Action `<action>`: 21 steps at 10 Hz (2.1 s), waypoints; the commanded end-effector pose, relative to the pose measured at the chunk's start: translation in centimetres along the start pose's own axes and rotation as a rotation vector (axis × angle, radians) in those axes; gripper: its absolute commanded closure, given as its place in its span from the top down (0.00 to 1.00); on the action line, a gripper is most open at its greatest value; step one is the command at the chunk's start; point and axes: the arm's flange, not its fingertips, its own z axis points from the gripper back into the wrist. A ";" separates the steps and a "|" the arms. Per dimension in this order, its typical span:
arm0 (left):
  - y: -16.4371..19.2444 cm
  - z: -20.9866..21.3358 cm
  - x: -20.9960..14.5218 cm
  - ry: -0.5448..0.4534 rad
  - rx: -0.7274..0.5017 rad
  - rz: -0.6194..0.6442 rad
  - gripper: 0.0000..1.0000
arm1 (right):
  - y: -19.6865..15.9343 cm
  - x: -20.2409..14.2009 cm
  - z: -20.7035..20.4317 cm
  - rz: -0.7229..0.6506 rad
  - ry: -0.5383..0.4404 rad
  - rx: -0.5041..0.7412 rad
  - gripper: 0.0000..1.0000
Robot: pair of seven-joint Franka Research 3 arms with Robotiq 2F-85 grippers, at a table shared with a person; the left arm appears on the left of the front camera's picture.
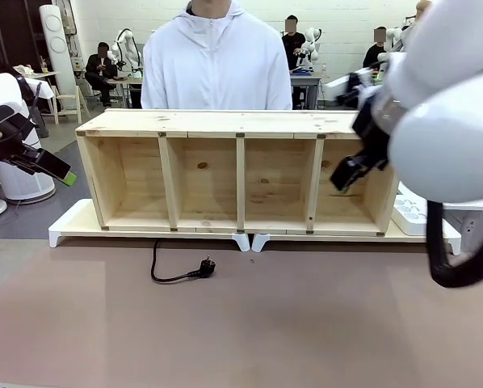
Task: Perform cable management.
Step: When the cord part of the Power Cable appears at the lower middle area of the table and stops, grasp the cord part of the Power Cable.
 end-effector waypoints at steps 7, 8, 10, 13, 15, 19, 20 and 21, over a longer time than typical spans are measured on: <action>0.0 0.0 0.0 -0.001 -0.003 0.015 1.00 | 8.1 10.7 -8.5 0.428 0.110 0.183 1.00; 0.0 0.0 0.0 -0.001 -0.003 0.015 1.00 | 9.9 10.8 -9.7 0.501 0.117 0.200 1.00; 0.0 0.0 0.0 -0.001 -0.003 0.015 1.00 | 11.7 12.3 -12.0 0.593 0.084 0.234 1.00; 0.0 0.0 0.0 -0.001 -0.003 0.015 1.00 | 16.1 13.2 -16.2 0.765 0.086 0.278 1.00; 0.0 0.0 0.0 -0.001 -0.003 0.015 1.00 | 17.7 13.7 -18.1 0.857 0.069 0.320 1.00; 0.0 0.0 0.0 -0.001 -0.003 0.015 1.00 | 20.4 14.6 -20.2 0.793 0.013 0.382 1.00; 0.0 0.0 0.0 -0.001 -0.003 0.015 1.00 | 21.2 14.5 -20.7 0.797 -0.017 0.387 1.00; 0.0 0.0 0.0 -0.001 -0.003 0.015 1.00 | 21.5 14.8 -21.1 0.785 -0.010 0.383 1.00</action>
